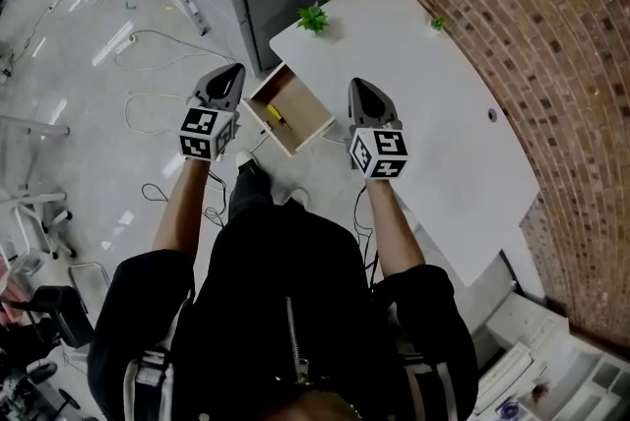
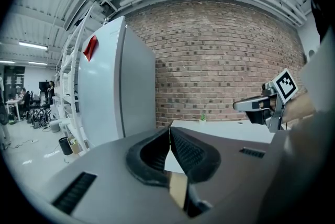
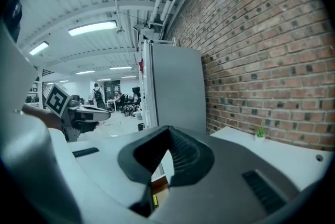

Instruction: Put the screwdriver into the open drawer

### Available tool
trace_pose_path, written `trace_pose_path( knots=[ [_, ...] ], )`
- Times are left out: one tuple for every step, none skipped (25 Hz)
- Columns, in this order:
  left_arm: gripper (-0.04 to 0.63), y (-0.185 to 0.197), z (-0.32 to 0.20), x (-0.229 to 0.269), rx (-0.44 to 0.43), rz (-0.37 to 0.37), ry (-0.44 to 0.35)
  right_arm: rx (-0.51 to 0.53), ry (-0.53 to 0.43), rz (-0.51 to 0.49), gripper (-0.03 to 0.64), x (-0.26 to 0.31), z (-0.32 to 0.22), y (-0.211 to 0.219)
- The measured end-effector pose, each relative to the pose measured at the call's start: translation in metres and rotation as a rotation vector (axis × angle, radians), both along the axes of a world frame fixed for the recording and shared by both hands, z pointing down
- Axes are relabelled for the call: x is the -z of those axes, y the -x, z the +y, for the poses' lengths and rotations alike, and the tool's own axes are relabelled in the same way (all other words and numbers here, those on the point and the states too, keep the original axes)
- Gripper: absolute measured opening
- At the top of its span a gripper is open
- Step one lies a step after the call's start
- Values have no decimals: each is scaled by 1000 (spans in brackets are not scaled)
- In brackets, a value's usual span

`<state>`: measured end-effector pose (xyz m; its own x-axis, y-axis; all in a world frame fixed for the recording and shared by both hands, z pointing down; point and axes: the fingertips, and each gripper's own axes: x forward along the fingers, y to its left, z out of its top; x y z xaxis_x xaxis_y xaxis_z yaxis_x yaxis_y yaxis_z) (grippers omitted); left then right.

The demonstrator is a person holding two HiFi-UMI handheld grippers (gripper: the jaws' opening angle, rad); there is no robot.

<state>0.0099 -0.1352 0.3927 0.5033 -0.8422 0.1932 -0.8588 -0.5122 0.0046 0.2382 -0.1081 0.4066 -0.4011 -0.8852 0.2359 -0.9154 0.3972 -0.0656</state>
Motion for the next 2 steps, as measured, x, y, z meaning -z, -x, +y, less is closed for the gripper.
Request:
trace_pose_path(
  knots=[
    [26, 0, 0, 0, 1, 1, 0, 0, 0, -5, 8, 0, -1, 0],
    [26, 1, 0, 0, 2, 3, 1, -1, 1, -9, 8, 1, -1, 0]
  ],
)
